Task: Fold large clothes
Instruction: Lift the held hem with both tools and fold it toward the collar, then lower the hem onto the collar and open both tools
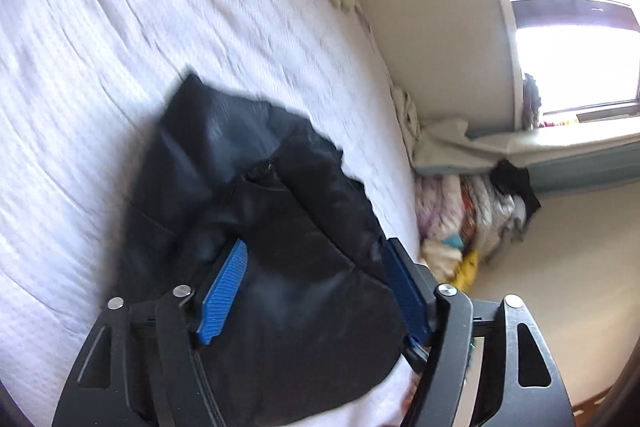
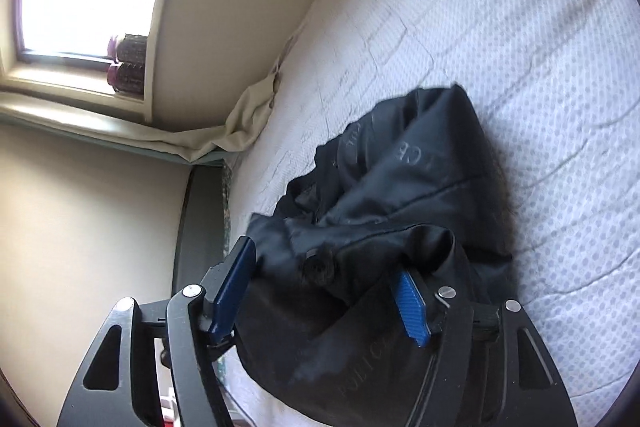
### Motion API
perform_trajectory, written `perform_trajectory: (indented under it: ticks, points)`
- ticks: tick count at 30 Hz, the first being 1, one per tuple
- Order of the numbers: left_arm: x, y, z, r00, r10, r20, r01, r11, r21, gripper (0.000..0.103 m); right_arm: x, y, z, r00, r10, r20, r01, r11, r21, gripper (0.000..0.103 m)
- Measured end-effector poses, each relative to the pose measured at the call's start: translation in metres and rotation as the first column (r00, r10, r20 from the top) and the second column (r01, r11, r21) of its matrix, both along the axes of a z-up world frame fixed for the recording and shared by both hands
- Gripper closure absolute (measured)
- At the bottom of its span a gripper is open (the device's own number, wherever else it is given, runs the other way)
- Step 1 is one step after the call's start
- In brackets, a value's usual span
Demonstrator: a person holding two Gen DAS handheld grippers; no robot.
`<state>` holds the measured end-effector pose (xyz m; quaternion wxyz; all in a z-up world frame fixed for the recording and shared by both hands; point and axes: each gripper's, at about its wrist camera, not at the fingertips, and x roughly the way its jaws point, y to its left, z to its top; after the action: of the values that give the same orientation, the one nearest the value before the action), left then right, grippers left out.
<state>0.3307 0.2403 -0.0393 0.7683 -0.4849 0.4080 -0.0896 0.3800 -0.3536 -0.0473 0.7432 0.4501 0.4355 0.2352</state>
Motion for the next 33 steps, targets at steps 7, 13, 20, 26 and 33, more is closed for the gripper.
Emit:
perform_trajectory:
  ticks: [7, 13, 20, 26, 33]
  points:
    - [0.001, -0.013, 0.005, 0.999, -0.023, -0.03, 0.03, 0.969, 0.246, 0.023, -0.008, 0.01, 0.036, 0.992, -0.027, 0.122, 0.064, 0.948, -0.311, 0.038]
    - [0.008, -0.023, -0.007, 0.998, -0.021, -0.067, 0.041, 0.944, 0.328, 0.029, -0.011, 0.018, 0.047, 0.986, 0.007, 0.166, 0.085, 0.837, -0.541, 0.038]
    - [0.011, -0.041, -0.011, 0.994, -0.066, -0.087, 0.094, 0.922, 0.375, 0.084, 0.0, 0.027, 0.015, 0.996, 0.064, 0.068, -0.017, 0.838, -0.546, 0.068]
    - [-0.016, -0.036, -0.002, 0.991, -0.049, -0.125, 0.095, 0.913, 0.397, 0.088, -0.012, 0.031, 0.018, 0.995, 0.099, 0.027, -0.067, 0.827, -0.559, 0.09]
    - [-0.015, -0.005, -0.057, 0.979, -0.024, -0.203, 0.063, 0.98, 0.19, 0.079, -0.016, 0.02, -0.021, 0.993, 0.048, -0.105, -0.096, 0.849, -0.519, 0.09]
